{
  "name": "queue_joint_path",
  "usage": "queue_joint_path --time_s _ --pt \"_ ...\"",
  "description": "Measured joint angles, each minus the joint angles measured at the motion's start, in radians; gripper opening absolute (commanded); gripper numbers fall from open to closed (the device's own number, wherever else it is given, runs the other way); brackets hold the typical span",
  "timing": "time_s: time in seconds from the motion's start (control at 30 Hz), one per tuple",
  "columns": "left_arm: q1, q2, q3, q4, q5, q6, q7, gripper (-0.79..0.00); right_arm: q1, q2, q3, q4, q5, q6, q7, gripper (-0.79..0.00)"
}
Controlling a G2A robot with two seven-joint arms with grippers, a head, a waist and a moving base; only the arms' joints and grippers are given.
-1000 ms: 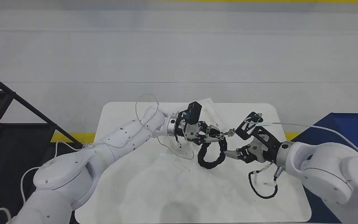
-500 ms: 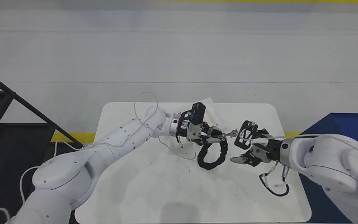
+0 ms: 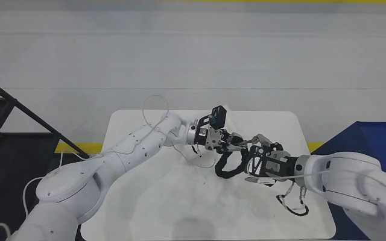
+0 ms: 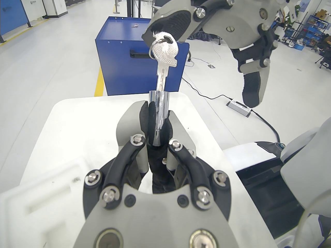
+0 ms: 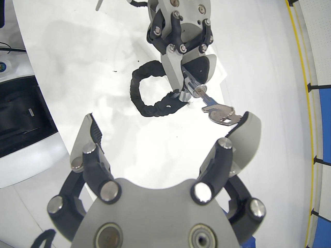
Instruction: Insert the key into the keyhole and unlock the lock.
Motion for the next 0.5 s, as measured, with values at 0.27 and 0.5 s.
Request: queue_joint_path --time_s 0.27,0.5 --pt "-0.005 -0.001 0.0 -0.01 -0.018 0.0 -0.029 -0.785 0.023 -0.008 -0.031 -0.003 0.007 -0.02 0.041 0.0" --pt "-0.002 0.001 0.0 -0.021 0.015 0.0 -0.025 -0.785 0.042 -0.01 -0.014 0.015 0.015 -0.029 0.047 0.0"
